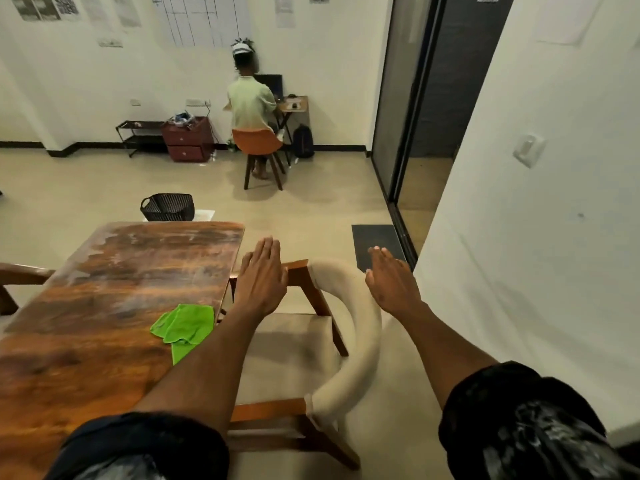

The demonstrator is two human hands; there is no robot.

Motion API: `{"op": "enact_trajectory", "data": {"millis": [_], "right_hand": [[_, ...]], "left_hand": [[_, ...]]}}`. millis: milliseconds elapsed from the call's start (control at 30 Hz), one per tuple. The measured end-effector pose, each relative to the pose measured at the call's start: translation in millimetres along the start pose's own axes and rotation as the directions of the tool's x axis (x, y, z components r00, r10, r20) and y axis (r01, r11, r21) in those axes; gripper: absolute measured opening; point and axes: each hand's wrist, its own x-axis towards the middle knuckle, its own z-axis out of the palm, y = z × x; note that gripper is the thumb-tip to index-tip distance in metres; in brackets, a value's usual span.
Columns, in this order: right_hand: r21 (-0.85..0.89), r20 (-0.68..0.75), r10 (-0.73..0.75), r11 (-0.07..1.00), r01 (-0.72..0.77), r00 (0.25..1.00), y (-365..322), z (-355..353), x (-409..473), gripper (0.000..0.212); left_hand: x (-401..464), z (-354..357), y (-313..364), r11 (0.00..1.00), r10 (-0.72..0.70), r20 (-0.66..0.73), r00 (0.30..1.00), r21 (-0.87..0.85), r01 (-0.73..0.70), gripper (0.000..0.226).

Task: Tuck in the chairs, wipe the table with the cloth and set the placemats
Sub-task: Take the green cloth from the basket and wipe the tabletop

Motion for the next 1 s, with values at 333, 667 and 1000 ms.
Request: {"op": "enact_trajectory", "data": {"millis": [333,667,1000], "right_hand": [[0.016,-0.005,0.003,1.0,-0.003,1.0,145.7,35.4,-38.9,0.046],[0.11,0.073,0.044,0.993,-0.052,0.996,188.0,71.0,-47.2,0.044],[0.078,0.117,0.033,0.996,-0.042,0.993,208.9,76.4,25.1,0.044]], "left_hand": [[-6.2,77.5,121.5,1.0,0.03,0.141,0.99,-0.006,-0.029,0.068],[3.4,126.1,149.5,1.0,0.008,0.267,0.964,0.026,-0.016,0.069],[67.7,167.7,185.6,0.999,0.018,0.301,0.954,-0.038,-0.006,0.068]]}}
